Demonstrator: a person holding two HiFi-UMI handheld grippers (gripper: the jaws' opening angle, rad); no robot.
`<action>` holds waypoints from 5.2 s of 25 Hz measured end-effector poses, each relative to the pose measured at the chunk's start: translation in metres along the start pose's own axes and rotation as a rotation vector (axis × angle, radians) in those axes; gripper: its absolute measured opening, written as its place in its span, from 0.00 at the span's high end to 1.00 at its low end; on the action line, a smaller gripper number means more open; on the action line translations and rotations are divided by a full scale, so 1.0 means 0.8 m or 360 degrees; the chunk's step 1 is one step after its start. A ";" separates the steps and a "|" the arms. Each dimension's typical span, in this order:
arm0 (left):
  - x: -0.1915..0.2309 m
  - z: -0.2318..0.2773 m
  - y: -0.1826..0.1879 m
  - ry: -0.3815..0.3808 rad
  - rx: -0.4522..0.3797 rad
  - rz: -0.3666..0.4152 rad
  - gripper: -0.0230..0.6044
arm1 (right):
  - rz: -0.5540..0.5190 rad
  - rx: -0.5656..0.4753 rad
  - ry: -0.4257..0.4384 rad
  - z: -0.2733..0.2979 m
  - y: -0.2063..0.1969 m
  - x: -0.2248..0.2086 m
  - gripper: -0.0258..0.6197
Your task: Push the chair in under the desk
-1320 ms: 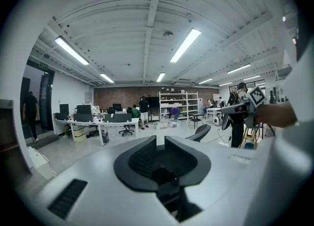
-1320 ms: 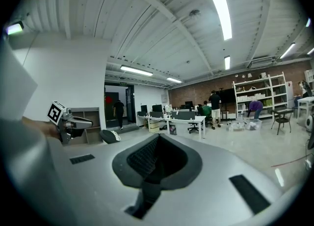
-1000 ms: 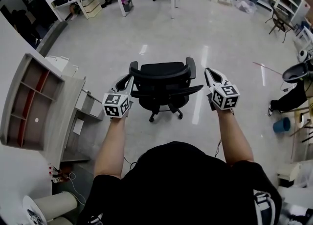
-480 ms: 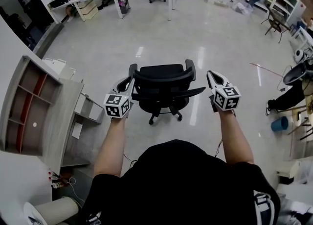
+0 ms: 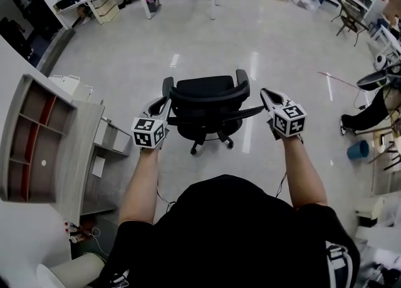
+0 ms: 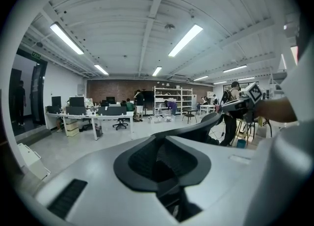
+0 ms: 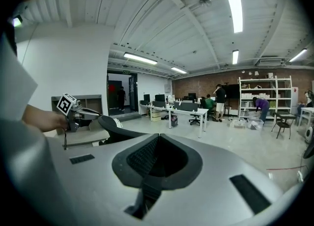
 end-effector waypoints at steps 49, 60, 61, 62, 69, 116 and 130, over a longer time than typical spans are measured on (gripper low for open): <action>-0.046 0.133 -0.214 -0.0766 0.1370 0.1317 0.56 | -0.1382 0.1207 0.0714 0.138 -0.211 0.039 0.48; -0.045 0.147 -0.236 -0.0689 0.1483 0.1502 0.66 | -0.1591 0.1349 0.0819 0.159 -0.242 0.048 0.53; -0.044 0.148 -0.236 -0.0666 0.1472 0.1516 0.70 | -0.1628 0.1358 0.0819 0.160 -0.246 0.049 0.57; -0.043 0.149 -0.236 -0.0647 0.1463 0.1529 0.74 | -0.1663 0.1363 0.0811 0.161 -0.250 0.049 0.60; -0.039 0.151 -0.237 -0.0646 0.1487 0.1550 0.79 | -0.1746 0.1331 0.0738 0.170 -0.252 0.047 0.80; -0.048 -0.050 -0.295 -0.0263 0.1654 0.1118 0.81 | -0.2139 0.1040 0.1072 0.184 -0.249 0.190 0.78; -0.034 -0.238 -0.331 -0.0029 0.1727 0.0849 0.81 | -0.2370 0.0882 0.1293 0.181 -0.230 0.363 0.78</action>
Point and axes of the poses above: the fingertips, and each gripper's own axes: z forward along the fingers, x to its left, y out of its top, the point moved 7 cm from there along -z, backward along the fingers, and after that the axes turned 2 degrees about -z, right-handed, at the moved point
